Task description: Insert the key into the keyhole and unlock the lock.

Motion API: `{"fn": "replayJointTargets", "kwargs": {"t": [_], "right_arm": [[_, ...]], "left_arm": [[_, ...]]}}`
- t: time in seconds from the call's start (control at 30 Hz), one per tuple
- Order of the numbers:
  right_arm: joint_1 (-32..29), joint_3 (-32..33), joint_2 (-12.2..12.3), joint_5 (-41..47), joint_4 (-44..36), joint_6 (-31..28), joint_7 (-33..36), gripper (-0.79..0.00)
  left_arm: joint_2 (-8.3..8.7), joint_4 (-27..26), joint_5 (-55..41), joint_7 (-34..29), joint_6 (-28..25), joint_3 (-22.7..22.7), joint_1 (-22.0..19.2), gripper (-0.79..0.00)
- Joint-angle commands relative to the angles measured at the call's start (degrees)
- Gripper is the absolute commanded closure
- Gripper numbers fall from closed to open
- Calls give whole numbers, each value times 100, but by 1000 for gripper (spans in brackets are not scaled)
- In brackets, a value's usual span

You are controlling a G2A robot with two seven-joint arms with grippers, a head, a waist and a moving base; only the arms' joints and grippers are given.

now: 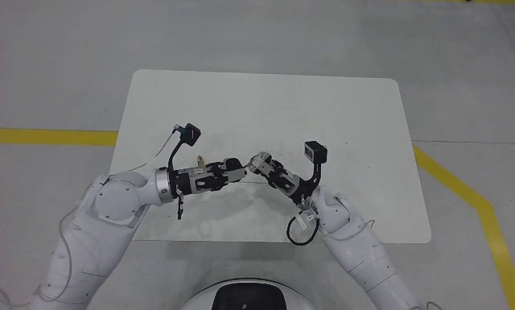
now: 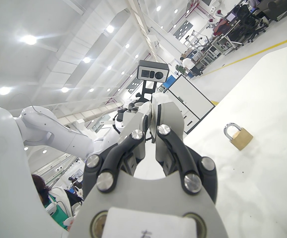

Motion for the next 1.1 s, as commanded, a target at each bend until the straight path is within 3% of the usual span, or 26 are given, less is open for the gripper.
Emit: {"fn": "replayJointTargets", "kwargs": {"t": [0.0,0.23,0.33,1.0,1.03,1.07], "right_arm": [[9,-30,1,89,0,-19,98,0],[58,-100,10,252,20,51,415,0],[63,-94,13,294,21,59,466,0],[-113,167,139,200,33,-68,955,0],[-139,206,160,223,9,-68,1014,-34],[-169,243,182,244,-12,-68,1087,-151]], "left_arm": [[-1,35,39,50,33,42,-34,-219],[7,81,1,108,32,117,-88,-139],[15,89,-3,103,24,137,-100,0],[100,82,-100,33,-49,75,-21,0],[109,64,-110,-27,-73,72,-15,0],[118,47,-119,-108,-102,68,-11,0]]}}
